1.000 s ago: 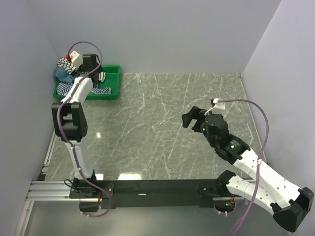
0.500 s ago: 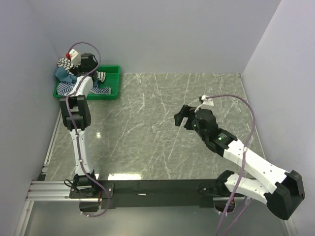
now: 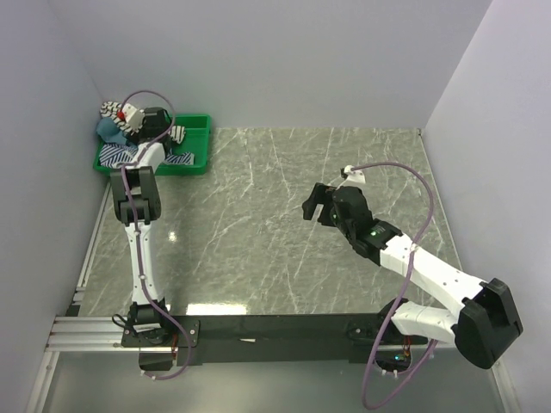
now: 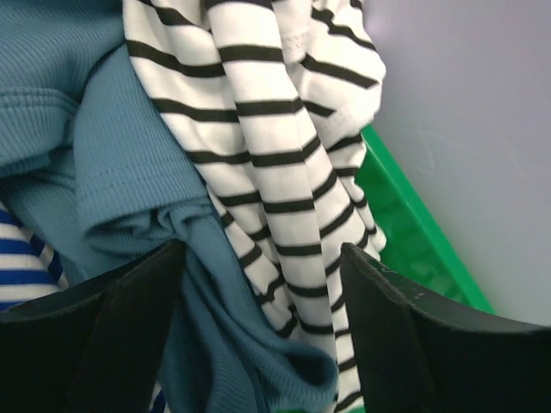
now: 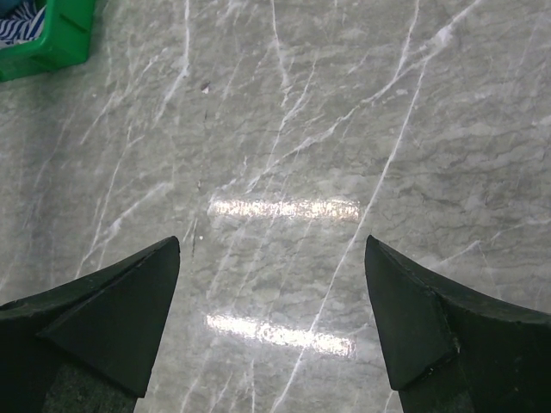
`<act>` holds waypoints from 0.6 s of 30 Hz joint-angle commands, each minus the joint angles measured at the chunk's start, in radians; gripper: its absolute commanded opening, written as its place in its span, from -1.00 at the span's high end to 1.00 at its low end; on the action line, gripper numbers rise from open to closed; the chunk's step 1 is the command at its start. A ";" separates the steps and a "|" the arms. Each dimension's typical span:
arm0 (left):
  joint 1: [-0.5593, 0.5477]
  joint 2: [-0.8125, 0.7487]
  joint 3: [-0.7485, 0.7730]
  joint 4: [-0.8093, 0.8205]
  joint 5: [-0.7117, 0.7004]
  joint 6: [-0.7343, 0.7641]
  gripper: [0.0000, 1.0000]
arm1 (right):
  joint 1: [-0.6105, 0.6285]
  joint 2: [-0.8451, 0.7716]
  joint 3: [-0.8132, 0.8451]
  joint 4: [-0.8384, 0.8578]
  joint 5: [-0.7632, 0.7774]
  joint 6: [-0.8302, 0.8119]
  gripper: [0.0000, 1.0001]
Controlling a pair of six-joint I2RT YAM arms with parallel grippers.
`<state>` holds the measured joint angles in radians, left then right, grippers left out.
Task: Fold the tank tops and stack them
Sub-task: Grab the tank top from the pile
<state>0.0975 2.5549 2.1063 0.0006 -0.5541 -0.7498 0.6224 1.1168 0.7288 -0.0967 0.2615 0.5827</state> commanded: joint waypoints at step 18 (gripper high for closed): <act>0.071 -0.012 0.060 0.127 0.098 -0.098 -0.09 | -0.013 0.095 0.009 0.074 -0.039 0.035 -0.80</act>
<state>0.1478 2.5706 2.1117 0.0723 -0.4690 -0.8516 0.6147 1.1984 0.7284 -0.0616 0.2317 0.6052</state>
